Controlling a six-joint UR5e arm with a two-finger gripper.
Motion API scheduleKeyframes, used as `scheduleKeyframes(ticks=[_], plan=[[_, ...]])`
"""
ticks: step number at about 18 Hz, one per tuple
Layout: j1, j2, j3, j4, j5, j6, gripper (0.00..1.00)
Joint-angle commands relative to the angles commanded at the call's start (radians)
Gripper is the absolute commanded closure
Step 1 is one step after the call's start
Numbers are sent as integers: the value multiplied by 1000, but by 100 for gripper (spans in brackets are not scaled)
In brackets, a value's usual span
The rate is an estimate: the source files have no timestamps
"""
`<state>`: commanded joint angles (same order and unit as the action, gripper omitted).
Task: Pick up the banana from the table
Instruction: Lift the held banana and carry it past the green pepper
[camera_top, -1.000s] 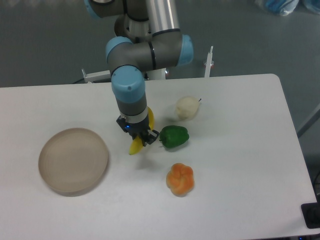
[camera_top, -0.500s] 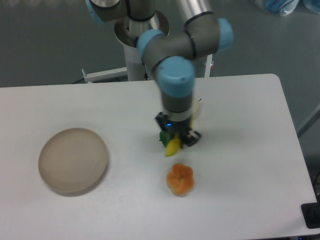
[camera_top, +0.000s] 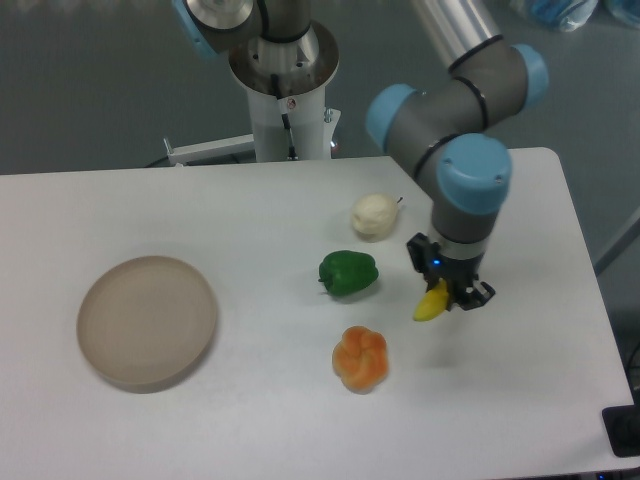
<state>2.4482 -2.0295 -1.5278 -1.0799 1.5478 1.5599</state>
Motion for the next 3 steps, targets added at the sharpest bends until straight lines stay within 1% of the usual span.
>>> scheduleKeyframes(ticks=[3], plan=[[0,2,0,2,5,9,93]])
